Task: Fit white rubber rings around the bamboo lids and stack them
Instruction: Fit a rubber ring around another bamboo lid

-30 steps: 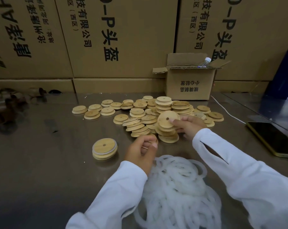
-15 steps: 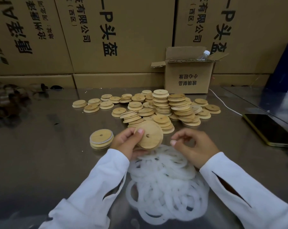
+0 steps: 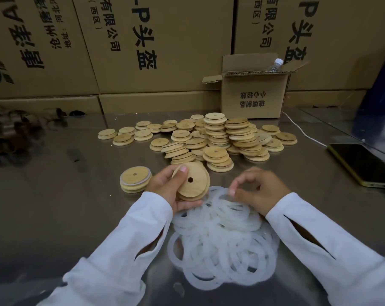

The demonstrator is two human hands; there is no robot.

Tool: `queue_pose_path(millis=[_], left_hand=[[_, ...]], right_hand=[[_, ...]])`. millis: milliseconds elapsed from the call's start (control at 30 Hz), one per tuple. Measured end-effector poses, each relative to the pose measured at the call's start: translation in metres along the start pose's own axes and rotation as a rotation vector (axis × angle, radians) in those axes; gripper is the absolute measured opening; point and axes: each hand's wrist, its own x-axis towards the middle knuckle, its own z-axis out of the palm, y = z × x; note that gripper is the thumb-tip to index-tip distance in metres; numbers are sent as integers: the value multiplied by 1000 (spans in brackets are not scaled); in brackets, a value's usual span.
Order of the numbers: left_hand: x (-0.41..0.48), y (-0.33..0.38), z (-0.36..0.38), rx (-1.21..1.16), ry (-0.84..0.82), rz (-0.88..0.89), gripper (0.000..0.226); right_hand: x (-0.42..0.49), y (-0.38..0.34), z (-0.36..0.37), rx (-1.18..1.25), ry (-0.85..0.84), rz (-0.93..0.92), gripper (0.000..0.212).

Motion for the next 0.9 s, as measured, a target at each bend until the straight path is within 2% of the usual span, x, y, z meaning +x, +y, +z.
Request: queue_pose_path(millis=[133,300,367,467,567,700,900], left_hand=[[-1,2,3,-51,-14,-50,17],[-7,2,10,-58,-181,-132,64],[-10,1,13,-17,-233,-123,59],[-13,-3,12,65,-305,-52,39],[-12,-5,10,77,-353,-18,31],[-12,-6,9,74,-390,12,35],[-11,-6,8,57,-391,37,37]], right_hand=[[-6,-16,-5,348,18,-120,12],[-8,-28,8,556,115,-150,16],[-8,-29,13,552,155,-127,16],[-7,-30,17,527,215,-117,18],[-7,-30,19,396,298,-154,17],[-9,-28,22,319,347,-156,11],[-9,-25,23,292,374,-140,14]])
